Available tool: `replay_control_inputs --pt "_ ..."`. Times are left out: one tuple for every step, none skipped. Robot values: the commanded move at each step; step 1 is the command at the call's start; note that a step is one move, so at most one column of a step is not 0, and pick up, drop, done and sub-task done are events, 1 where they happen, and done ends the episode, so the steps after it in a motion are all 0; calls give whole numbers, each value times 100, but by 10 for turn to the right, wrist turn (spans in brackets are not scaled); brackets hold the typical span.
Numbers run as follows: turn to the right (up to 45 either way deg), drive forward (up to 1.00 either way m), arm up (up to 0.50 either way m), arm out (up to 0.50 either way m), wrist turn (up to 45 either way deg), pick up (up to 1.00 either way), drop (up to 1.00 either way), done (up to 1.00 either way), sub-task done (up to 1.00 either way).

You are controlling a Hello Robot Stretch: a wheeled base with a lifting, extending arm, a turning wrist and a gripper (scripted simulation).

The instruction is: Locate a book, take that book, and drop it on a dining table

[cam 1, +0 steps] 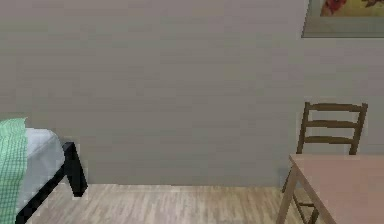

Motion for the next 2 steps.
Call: replay_control_inputs --pt "0 0 0 -8 0 0 0 0 0" --pt "0 0 0 0 0 0 0 100 0"
